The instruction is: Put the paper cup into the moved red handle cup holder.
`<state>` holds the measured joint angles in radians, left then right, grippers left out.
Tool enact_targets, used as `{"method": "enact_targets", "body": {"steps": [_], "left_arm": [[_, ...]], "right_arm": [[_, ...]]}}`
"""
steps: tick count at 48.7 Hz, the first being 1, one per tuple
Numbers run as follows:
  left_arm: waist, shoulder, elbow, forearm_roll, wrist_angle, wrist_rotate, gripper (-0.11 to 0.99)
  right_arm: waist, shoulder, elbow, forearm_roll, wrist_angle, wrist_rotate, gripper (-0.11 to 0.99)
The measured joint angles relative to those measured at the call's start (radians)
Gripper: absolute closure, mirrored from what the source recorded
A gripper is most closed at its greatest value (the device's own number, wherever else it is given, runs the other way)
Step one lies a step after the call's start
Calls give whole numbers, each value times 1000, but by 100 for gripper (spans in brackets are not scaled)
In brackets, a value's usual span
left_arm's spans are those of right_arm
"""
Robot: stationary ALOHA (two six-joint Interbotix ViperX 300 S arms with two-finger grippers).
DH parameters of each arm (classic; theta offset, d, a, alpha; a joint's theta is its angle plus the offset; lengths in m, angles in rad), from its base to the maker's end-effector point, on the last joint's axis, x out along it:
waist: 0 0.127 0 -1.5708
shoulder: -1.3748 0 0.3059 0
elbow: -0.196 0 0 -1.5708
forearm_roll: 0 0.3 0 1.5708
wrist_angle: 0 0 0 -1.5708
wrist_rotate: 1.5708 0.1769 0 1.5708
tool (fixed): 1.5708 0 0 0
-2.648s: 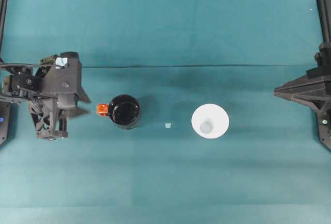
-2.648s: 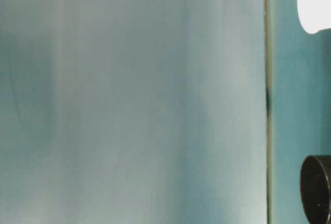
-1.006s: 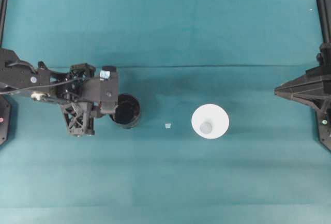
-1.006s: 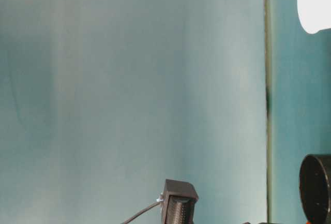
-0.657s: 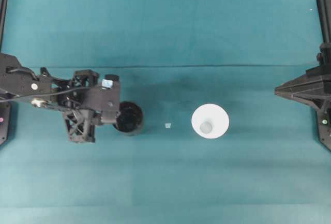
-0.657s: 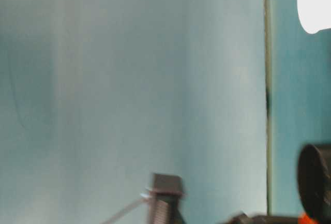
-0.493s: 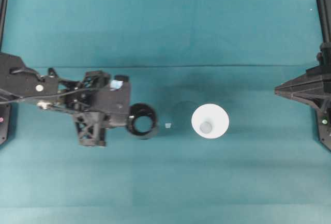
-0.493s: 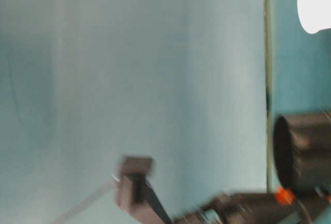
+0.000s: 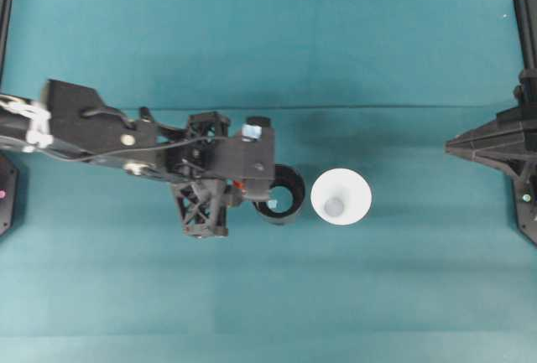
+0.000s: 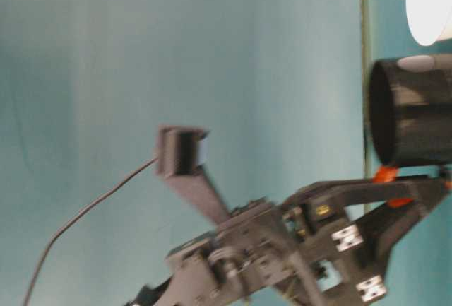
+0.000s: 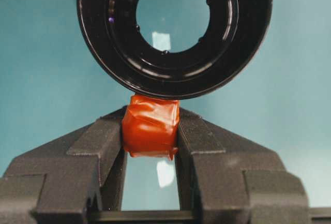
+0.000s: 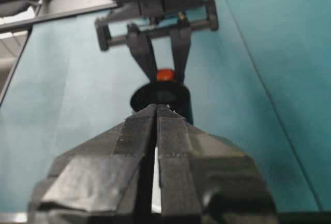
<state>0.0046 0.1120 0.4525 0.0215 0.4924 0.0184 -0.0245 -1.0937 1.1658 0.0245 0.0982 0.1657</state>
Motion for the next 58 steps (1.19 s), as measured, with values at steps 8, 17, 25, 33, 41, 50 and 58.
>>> {"method": "enact_targets", "body": {"steps": [8,17,25,33,41,50,58], "left_arm": [[-2,35,-2,0,2,-2,60],[-2,54,0,0,2,6,60],[2,61,0,0,2,5,60],[9,64,3,0,0,6,60],[15,64,5,0,-2,6,59],[17,64,6,0,-5,2,47],[23,64,8,0,-17,0,-1]], "right_arm": [[0,0,0,-2,0,0,97],[0,0,0,0,0,0,97],[0,0,0,-2,2,0,97],[2,0,0,0,2,0,97],[0,0,0,-2,2,0,97],[2,0,0,-2,2,0,97],[0,0,0,0,0,0,97]]}}
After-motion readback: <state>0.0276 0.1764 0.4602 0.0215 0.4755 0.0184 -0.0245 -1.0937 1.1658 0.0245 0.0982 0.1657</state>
